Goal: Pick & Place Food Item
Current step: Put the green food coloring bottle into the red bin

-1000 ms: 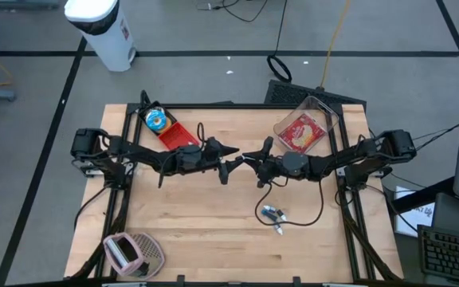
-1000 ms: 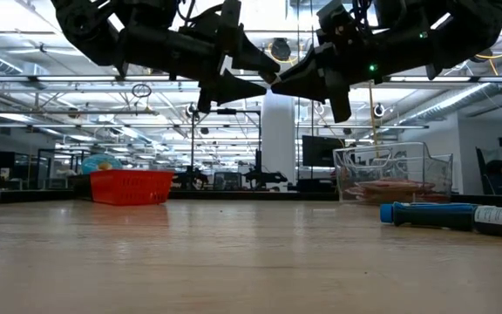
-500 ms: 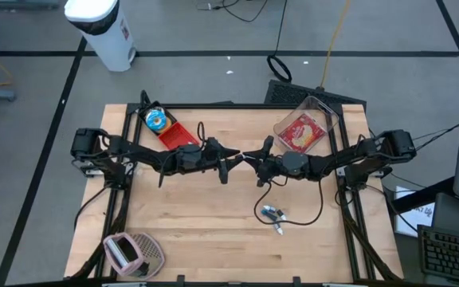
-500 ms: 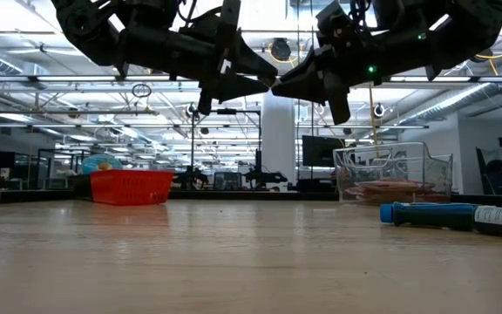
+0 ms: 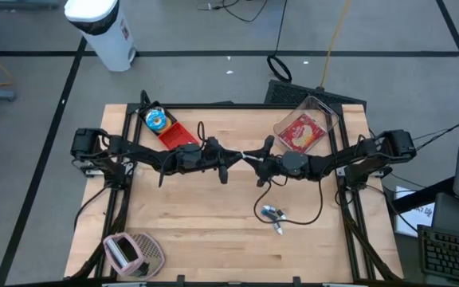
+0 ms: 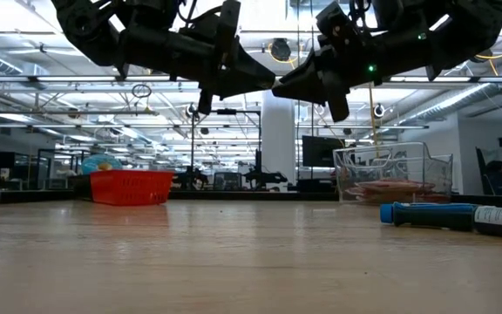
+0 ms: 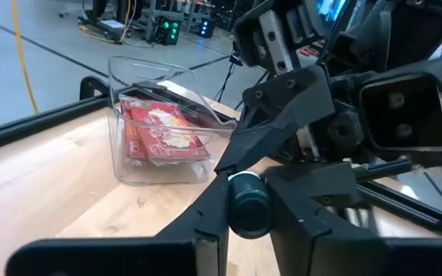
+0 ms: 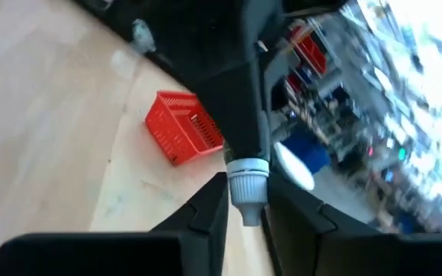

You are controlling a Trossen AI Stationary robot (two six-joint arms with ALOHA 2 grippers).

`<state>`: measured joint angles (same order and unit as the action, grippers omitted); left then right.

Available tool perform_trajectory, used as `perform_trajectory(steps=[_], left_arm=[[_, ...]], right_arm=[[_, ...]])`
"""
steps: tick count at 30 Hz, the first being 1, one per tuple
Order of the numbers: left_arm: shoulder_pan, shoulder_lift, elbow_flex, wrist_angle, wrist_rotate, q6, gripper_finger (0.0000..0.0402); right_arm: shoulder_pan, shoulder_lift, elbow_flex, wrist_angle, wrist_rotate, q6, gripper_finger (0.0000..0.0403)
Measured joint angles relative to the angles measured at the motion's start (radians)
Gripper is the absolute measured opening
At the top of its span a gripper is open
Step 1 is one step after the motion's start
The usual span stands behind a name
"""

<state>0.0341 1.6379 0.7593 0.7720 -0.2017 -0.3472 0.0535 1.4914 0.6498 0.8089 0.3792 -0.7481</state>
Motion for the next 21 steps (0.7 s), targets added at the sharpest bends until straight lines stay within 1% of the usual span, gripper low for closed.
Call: perform_trajectory(steps=[5,7,10,12,15,18,21], left_arm=[[0.003,-0.003,0.000,-0.006,-0.027,0.040,0.0068],[0.008,-0.017,0.000,-0.022,-0.025,0.047,0.0063],[0.018,-0.052,-0.001,-0.089,-0.016,0.048,0.0058],[0.027,-0.087,-0.001,-0.140,-0.018,0.050,0.0058],[0.034,-0.152,-0.005,-0.225,-0.032,0.060,0.0058],[0.034,-0.223,-0.053,-0.246,-0.089,0.075,0.0059],[0.035,-0.310,-0.142,-0.243,-0.155,0.047,0.0059]], right_arm=[[0.005,-0.019,0.000,-0.010,0.142,0.211,0.0119],[0.011,-0.050,0.000,-0.044,0.156,0.274,0.0139],[0.011,-0.117,0.000,-0.132,0.157,0.375,0.0167],[0.008,-0.168,0.000,-0.206,0.129,0.430,0.0183],[0.005,-0.238,0.000,-0.304,0.113,0.478,0.0201],[0.005,-0.291,-0.003,-0.368,0.114,0.498,0.0210],[0.005,-0.327,-0.030,-0.361,0.115,0.501,0.0211]])
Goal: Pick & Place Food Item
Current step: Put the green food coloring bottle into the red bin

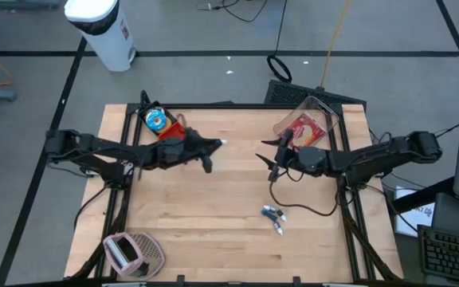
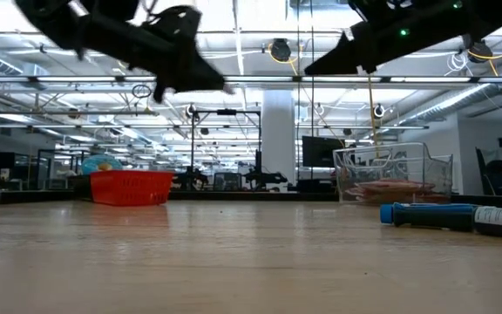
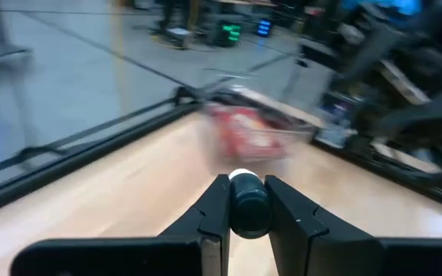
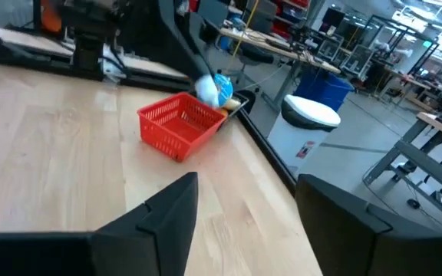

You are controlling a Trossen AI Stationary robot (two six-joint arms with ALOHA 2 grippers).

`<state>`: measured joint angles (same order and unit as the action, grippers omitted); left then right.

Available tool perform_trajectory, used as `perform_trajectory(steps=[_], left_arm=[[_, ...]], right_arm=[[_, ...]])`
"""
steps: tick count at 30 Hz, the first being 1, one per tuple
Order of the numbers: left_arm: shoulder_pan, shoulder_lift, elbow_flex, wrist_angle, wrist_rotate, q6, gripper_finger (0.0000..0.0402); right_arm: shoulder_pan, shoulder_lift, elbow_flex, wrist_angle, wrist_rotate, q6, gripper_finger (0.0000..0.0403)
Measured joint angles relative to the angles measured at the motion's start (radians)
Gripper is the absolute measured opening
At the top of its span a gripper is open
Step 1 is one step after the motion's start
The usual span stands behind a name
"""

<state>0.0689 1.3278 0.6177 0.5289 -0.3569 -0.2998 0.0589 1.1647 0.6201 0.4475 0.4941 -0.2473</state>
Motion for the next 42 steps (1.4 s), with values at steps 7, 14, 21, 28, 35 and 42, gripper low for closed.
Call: perform_trajectory(steps=[7,14,21,28,35,42], left_arm=[[-0.001,-0.179,-0.250,-0.002,-0.223,-0.177,0.0059],[-0.019,-0.253,-0.435,-0.006,-0.387,-0.359,0.0060],[-0.001,-0.254,-0.494,-0.009,-0.430,-0.458,0.0060],[0.020,-0.253,-0.495,-0.016,-0.430,-0.458,0.0060],[0.024,-0.253,-0.495,-0.039,-0.430,-0.458,0.0061],[0.024,-0.253,-0.495,-0.070,-0.456,-0.462,0.0061]], right_arm=[[-0.018,-0.023,-0.091,0.172,-0.001,-0.032,0.0200],[-0.047,-0.023,-0.115,0.203,-0.001,-0.017,0.0197],[-0.051,-0.022,-0.116,0.207,-0.009,-0.004,0.0196],[-0.053,-0.022,-0.116,0.207,-0.028,-0.003,0.0196],[-0.053,-0.022,-0.116,0.207,-0.028,-0.003,0.0196],[-0.053,-0.022,-0.116,0.207,-0.028,-0.003,0.0196]])
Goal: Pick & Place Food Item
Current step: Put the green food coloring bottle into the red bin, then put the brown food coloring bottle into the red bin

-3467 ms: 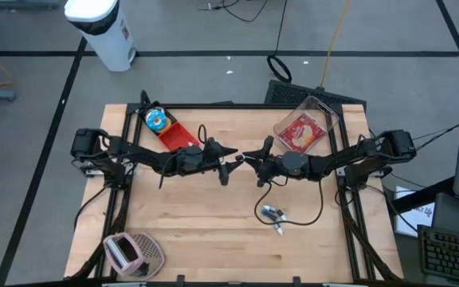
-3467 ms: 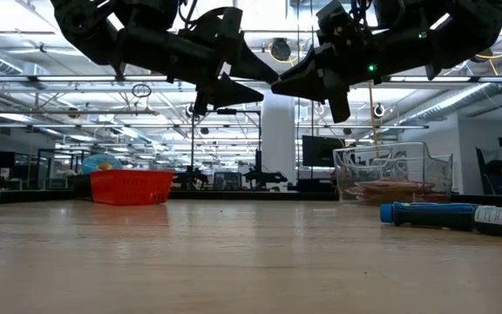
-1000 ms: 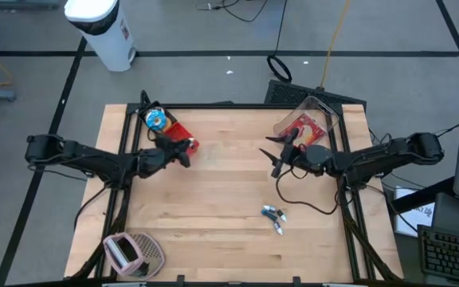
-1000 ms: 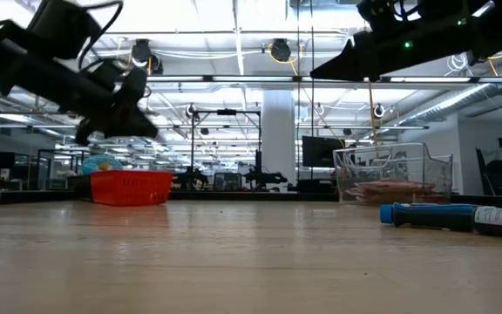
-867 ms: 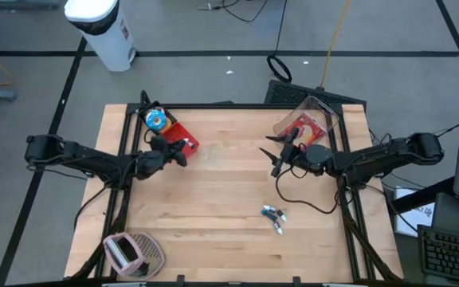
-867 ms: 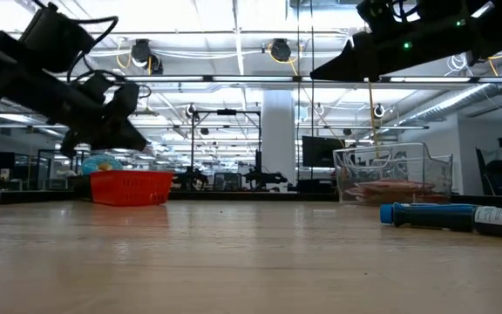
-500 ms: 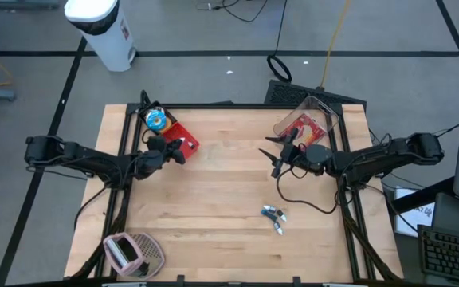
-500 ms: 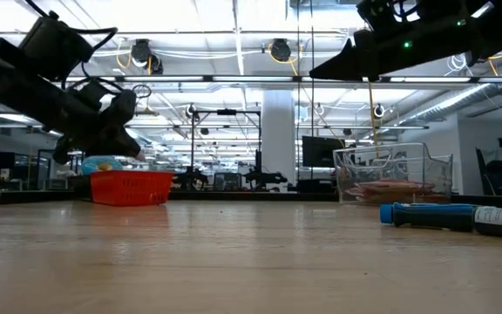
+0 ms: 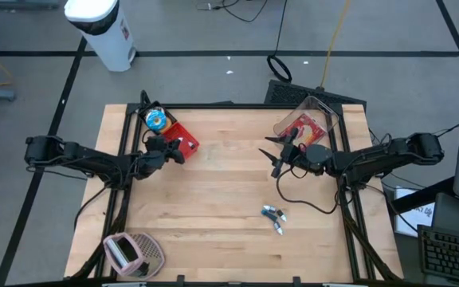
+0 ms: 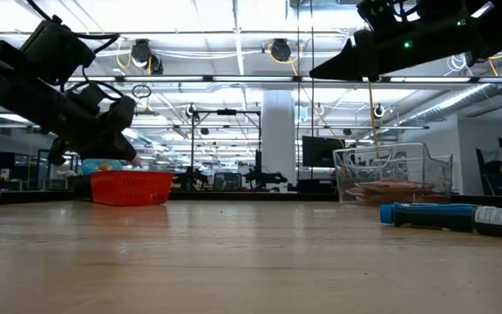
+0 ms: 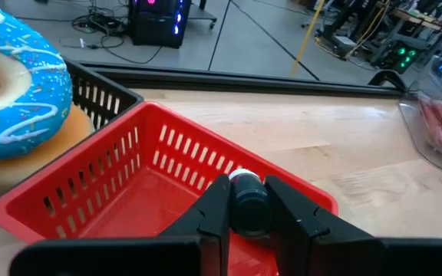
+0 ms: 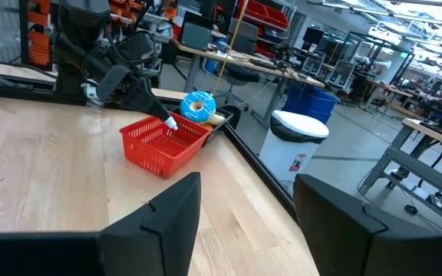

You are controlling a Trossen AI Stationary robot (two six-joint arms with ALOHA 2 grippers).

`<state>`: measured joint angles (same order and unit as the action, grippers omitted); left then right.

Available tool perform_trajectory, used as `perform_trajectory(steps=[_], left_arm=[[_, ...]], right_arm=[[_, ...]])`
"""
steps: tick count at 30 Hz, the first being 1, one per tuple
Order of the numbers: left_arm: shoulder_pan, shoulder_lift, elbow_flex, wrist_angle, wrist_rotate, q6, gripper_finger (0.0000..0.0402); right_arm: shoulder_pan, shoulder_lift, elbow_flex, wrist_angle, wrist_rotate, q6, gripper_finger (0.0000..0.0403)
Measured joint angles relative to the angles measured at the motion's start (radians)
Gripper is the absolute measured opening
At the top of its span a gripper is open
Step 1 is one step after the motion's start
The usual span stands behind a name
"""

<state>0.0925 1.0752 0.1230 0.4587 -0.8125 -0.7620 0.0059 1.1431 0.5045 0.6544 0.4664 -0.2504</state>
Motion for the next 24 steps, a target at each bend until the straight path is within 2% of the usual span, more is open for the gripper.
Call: perform_trajectory(steps=[15,24], left_arm=[[0.000,0.000,0.000,0.002,0.001,-0.001,0.0110],[0.000,0.000,0.000,0.003,0.002,-0.002,0.0117]], right_arm=[[0.000,0.000,0.000,0.000,0.000,0.000,0.0196],[0.000,0.000,0.000,0.000,0.000,0.000,0.0196]])
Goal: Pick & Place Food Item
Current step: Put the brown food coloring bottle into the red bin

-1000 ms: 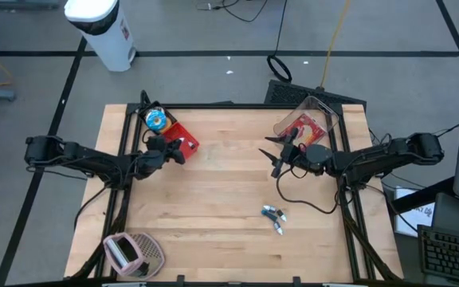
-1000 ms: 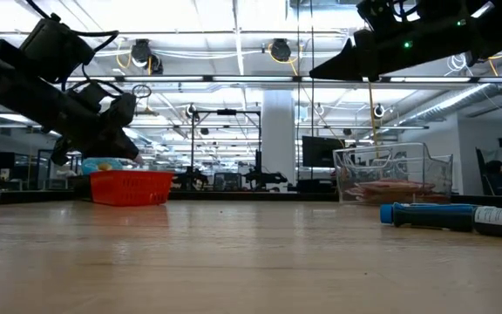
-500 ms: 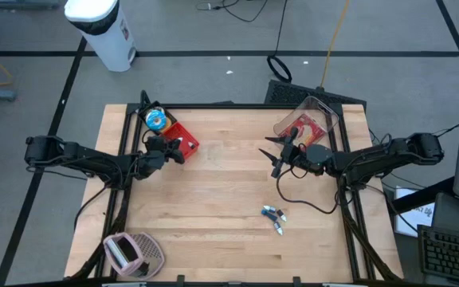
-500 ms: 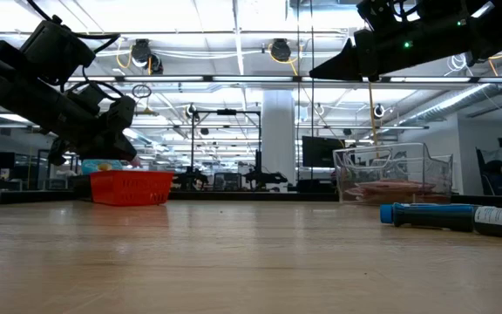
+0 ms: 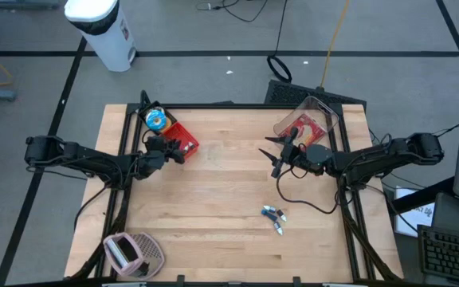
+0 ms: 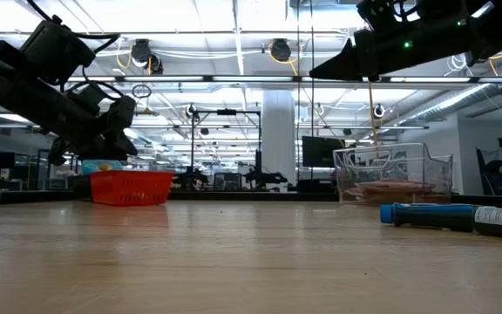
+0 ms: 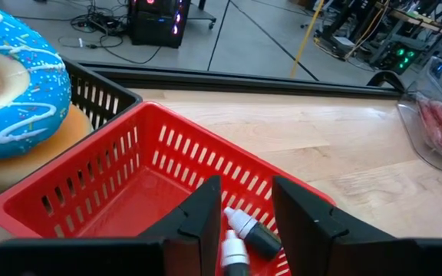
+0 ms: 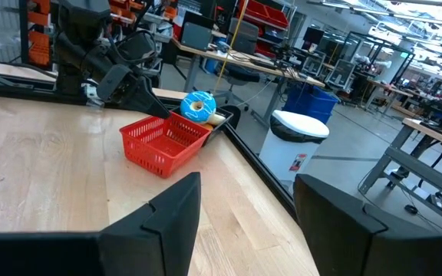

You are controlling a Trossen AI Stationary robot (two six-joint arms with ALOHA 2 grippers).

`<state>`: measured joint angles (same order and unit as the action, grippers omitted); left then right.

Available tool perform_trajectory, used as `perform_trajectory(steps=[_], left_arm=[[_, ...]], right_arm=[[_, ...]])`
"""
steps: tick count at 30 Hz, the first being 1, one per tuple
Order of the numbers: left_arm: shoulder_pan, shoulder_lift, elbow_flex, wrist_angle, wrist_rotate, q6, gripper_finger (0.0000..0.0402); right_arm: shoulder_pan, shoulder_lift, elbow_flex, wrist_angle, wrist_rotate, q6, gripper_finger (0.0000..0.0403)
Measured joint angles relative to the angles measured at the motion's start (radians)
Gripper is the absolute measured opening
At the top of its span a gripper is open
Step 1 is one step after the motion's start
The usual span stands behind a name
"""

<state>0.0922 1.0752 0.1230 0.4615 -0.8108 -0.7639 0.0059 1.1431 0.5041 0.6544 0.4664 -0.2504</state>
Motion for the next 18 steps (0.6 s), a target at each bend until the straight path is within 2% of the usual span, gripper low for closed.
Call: perform_trajectory(steps=[9,18], left_arm=[[0.000,0.000,0.000,0.038,0.021,-0.004,0.0118],[0.000,0.000,0.000,0.180,0.219,0.058,0.0118]], right_arm=[[0.000,0.000,0.000,0.000,0.000,0.003,0.0196],[0.021,0.000,0.000,-0.006,0.000,0.004,0.0196]])
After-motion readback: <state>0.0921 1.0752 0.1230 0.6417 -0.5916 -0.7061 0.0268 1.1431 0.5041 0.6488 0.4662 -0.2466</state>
